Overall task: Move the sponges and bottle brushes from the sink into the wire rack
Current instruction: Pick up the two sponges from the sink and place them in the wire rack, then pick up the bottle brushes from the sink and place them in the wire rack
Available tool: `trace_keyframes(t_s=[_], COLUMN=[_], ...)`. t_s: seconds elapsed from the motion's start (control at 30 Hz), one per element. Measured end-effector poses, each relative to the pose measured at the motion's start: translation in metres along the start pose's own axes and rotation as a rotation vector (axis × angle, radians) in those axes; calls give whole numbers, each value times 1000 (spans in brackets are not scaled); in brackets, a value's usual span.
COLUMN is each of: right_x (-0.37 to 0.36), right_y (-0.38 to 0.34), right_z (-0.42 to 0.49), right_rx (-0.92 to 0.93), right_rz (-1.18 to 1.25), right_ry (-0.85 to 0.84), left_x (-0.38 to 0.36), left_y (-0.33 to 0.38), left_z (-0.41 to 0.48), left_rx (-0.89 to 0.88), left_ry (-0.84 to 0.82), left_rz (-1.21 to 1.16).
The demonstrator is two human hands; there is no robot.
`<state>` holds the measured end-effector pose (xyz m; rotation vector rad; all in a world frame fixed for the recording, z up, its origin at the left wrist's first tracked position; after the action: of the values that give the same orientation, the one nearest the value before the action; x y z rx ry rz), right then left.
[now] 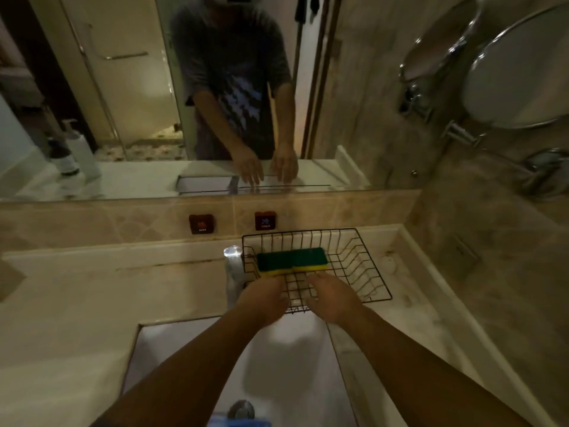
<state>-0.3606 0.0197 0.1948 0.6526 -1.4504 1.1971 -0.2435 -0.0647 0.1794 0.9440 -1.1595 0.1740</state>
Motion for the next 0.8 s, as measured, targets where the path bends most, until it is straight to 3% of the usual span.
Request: trace_keyframes(t_s=[0.37, 0.63, 0.8], right_x=[13, -18, -62], right_y=[-51, -59, -78], right_z=[-77, -84, -89], right_rx=[-59, -93, -18], right_rz=[2, 49, 111], right_ry=[25, -7, -153], left_x=[39, 38, 34], left_y=[-5, -32, -61], left_z=[-77, -108, -126], left_rx=[-160, -70, 47], left_ry=[-13, -12, -46], left_rz=[84, 75, 116])
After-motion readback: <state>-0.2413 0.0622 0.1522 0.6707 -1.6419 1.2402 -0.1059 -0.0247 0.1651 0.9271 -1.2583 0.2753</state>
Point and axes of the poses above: each hand's wrist, its own z-axis towards the middle knuckle, its own x-axis out of the back of the hand, y = z × x, the point moved 7 cm from there along z, towards the middle knuckle, and after that the axes turned 9 degrees about y, right-handed, at the moved point
